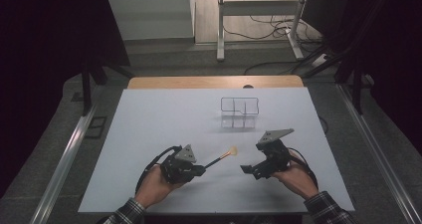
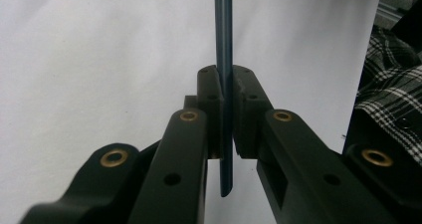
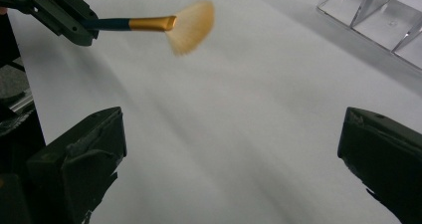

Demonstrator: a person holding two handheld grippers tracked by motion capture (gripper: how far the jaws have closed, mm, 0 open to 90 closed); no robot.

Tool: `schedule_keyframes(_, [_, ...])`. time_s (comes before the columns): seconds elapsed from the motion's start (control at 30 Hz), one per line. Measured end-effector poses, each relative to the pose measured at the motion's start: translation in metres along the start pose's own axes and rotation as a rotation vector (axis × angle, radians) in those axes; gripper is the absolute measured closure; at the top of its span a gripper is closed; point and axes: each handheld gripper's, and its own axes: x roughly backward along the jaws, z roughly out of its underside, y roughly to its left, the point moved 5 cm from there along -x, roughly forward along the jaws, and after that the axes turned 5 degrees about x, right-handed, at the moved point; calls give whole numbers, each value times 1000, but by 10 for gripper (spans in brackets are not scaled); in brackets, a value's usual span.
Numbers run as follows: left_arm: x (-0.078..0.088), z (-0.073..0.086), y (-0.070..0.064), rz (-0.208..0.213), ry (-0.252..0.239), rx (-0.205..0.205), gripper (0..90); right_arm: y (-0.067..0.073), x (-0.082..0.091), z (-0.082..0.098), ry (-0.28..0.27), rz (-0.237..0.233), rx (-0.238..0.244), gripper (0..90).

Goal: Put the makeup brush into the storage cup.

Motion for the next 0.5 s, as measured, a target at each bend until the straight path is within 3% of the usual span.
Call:
schedule_keyframes(0.17, [5,1,0,1,-33,26,843,2,1,2,-23,-11,-10,0])
schedule_keyframes(0.23, [7,0,-2,9,-77,55,843,4,2,0,-41,-15,-11,0])
schedule_keyframes(0.5, [12,-4,-1,21,-139,51,841,6,6,-8,-92,-6,-9,3])
